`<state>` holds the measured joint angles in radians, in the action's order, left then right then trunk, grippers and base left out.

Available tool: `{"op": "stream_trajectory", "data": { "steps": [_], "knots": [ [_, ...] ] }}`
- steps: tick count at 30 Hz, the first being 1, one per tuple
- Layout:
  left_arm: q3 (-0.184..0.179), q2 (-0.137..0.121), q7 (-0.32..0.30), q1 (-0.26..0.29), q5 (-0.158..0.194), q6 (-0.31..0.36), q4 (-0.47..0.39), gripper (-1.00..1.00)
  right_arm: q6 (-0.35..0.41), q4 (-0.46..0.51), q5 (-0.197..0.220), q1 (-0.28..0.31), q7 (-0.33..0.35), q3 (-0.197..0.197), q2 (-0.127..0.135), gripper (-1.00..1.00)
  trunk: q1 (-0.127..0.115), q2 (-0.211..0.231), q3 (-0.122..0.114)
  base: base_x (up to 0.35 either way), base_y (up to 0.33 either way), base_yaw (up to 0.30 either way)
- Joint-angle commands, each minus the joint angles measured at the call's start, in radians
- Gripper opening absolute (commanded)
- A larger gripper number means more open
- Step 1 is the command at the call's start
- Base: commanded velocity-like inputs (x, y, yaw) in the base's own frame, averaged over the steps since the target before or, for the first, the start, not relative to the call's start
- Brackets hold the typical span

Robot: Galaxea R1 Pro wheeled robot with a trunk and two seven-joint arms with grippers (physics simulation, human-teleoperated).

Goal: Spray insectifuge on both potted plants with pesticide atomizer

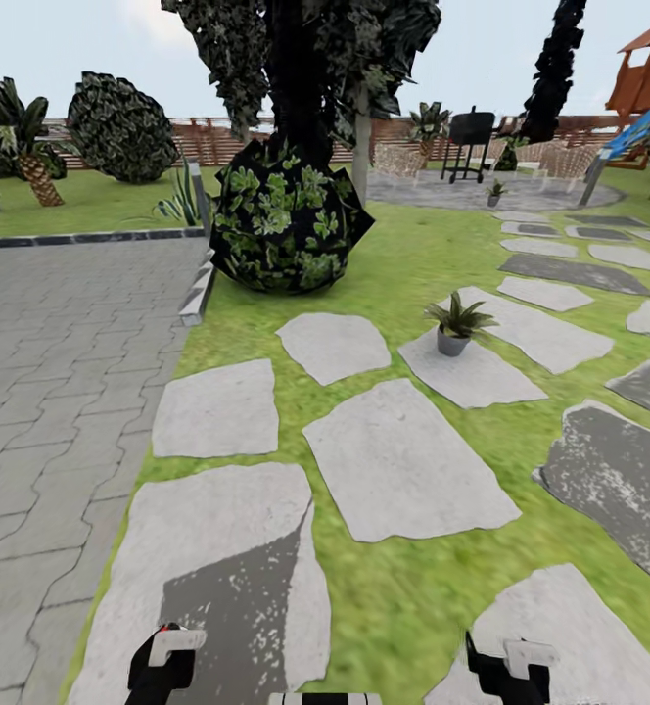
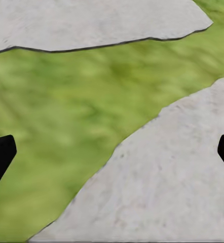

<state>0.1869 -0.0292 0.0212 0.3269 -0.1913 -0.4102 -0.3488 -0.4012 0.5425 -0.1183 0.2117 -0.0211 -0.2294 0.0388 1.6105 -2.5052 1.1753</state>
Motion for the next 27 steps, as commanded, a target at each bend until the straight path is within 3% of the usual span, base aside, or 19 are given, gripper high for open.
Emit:
{"op": "stream_trajectory", "data": {
  "steps": [1, 21, 27],
  "knots": [
    [0.006, 0.0, 0.002, 0.0, -0.011, -0.004, 0.001, -1.0, -0.003, -0.003, -0.011, 0.001, -0.002, -0.004, -0.001, 1.0, -0.001, 0.0, -0.004, 0.0, 0.0, -0.248],
    [0.005, 0.002, 0.002, -0.002, -0.01, -0.01, 0.002, -1.0, -0.004, -0.041, -0.012, 0.001, -0.002, -0.004, -0.01, 1.0, -0.01, 0.005, -0.1, 0.0, 0.0, -0.259],
    [0.005, 0.002, 0.002, -0.002, -0.01, -0.01, 0.002, -1.0, -0.003, -0.041, -0.012, 0.0, -0.002, -0.004, -0.01, 1.0, -0.01, 0.005, -0.103, 0.0, 0.0, -0.285]
  ]
}}
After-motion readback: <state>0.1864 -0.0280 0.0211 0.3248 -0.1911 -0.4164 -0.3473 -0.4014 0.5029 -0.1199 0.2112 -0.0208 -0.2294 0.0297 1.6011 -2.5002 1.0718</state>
